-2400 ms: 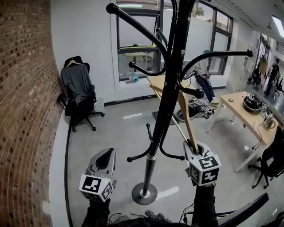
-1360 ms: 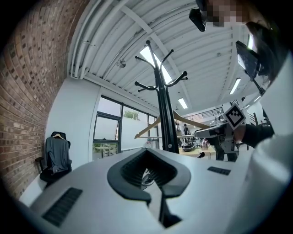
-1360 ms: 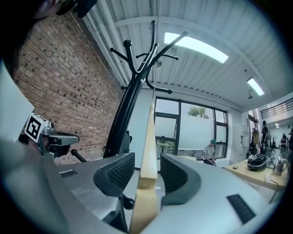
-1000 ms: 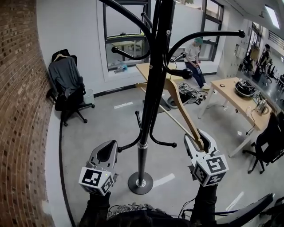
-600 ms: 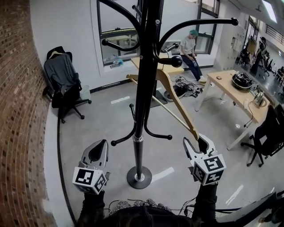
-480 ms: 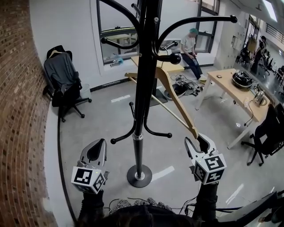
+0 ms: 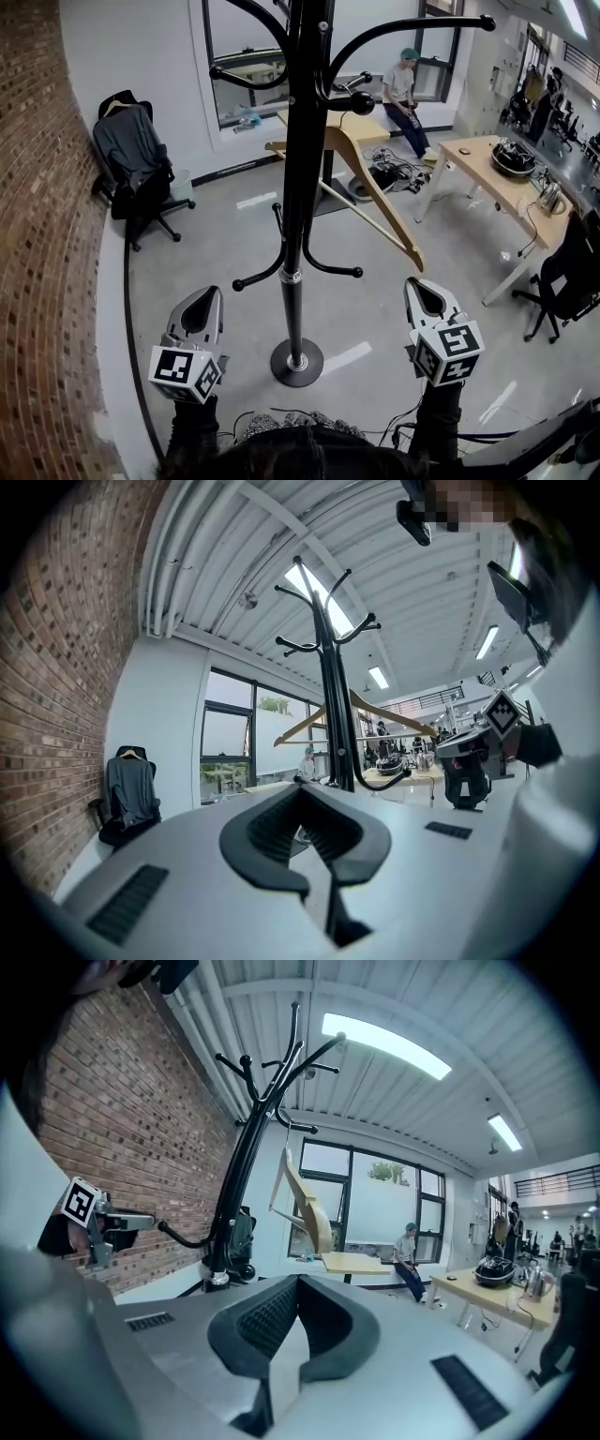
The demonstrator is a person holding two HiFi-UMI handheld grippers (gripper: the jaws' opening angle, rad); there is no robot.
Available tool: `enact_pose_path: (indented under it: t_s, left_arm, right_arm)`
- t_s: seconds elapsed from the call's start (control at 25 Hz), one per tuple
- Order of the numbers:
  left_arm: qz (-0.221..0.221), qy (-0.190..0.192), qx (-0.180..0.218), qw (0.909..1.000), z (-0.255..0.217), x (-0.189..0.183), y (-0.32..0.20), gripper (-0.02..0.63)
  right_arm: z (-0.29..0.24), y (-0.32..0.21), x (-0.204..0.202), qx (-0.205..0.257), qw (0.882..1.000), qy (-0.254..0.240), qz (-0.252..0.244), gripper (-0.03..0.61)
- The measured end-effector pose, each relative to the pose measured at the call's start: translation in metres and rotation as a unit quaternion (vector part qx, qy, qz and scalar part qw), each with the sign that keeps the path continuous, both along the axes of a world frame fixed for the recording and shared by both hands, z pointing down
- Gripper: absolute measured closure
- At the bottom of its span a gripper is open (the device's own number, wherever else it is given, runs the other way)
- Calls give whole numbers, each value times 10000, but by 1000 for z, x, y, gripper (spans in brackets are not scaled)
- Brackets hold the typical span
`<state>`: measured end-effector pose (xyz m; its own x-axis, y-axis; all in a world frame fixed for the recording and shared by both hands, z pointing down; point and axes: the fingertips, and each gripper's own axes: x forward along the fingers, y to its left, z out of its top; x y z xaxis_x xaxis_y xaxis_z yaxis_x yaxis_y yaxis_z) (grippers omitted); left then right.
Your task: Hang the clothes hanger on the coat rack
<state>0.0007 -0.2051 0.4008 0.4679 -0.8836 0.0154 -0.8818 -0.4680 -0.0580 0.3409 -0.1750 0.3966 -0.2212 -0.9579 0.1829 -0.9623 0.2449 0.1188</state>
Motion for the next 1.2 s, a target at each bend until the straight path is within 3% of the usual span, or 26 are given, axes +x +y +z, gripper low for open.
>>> enact_pose_path:
  t_s: [0.16,0.48,0.8,1.2]
  left_arm:
    - [138,-59,-11,9999,0,12,4,606]
    - [848,-36,-383,9957,28,70,28,606]
    - [1295,106,-142,9914,5,119,23,606]
    - [1497,167,-103,9885,-3,142,22,606]
  right_arm:
    - [3,0,-12,-99,9998,-154,-85,569]
    - [14,-3,-53,-187,9983,-242,-504,569]
    - [9,-11,-78,-140,9968,-522,-580,569]
    - [1,-8,-105,37,9947,-651,-797,569]
